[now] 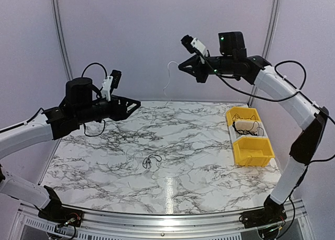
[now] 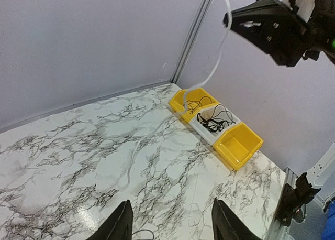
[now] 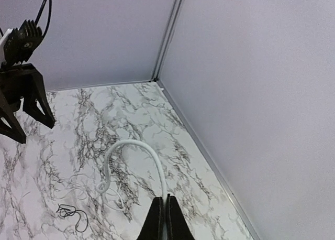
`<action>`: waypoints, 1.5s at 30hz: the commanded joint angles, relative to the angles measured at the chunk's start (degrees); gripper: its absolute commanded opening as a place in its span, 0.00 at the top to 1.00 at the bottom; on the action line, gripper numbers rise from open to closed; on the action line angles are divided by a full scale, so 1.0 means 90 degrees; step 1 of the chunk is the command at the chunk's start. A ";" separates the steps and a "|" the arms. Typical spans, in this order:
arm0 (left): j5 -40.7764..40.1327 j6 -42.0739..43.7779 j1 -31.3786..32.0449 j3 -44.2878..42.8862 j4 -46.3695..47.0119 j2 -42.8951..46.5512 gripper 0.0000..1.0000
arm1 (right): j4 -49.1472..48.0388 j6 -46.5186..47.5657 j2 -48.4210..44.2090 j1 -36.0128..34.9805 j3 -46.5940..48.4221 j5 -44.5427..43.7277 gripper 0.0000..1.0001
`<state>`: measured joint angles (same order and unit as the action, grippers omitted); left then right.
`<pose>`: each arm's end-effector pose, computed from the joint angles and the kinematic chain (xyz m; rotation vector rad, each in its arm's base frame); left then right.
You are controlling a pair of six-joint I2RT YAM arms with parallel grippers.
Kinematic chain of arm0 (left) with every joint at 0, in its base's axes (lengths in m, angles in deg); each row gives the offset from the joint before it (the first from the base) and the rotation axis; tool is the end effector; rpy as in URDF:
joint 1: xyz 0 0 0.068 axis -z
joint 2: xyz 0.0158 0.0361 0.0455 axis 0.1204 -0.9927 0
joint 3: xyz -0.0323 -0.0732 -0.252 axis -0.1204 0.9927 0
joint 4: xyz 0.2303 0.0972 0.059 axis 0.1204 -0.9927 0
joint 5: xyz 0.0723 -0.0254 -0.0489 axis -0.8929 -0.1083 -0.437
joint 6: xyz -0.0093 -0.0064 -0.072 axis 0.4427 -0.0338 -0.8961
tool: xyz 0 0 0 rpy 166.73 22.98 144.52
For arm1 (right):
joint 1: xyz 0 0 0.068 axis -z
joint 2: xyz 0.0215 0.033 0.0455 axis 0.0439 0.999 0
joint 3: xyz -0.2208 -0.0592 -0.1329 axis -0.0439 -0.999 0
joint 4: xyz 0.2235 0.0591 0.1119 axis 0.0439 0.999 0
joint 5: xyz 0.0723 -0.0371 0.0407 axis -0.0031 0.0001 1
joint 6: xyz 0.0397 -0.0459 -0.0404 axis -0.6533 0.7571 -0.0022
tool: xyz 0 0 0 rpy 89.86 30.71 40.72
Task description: Untangle the cables
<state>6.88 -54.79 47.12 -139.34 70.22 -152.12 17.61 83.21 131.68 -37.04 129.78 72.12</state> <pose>0.2350 -0.2149 0.3443 0.5249 1.6893 -0.9027 0.3242 0.2546 0.4265 -1.1864 1.4984 0.5461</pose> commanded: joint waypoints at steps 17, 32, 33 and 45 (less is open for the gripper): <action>-0.0622 0.0132 0.0015 0.0356 0.0178 -0.0392 0.46 | -0.0526 -0.0158 -0.2220 0.3185 -0.1871 -0.0250 1.00; -0.0744 -0.0128 0.0015 0.0315 0.0347 -0.0707 0.46 | 0.0899 0.0975 -0.4138 0.3739 -0.3012 -0.0355 1.00; -0.0756 -0.0137 0.0015 0.0338 0.0350 -0.0702 0.46 | 0.1069 0.1096 -0.4253 0.3744 -0.3045 -0.0404 1.00; -0.0937 -0.0236 0.0015 0.0463 0.0220 -0.0529 0.46 | 0.1786 0.2090 -0.5685 0.3766 -0.4241 -0.1793 1.00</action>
<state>-0.99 -56.04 47.12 -136.04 71.33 -158.44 30.79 98.10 83.00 -3.55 94.91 62.79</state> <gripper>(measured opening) 0.544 0.008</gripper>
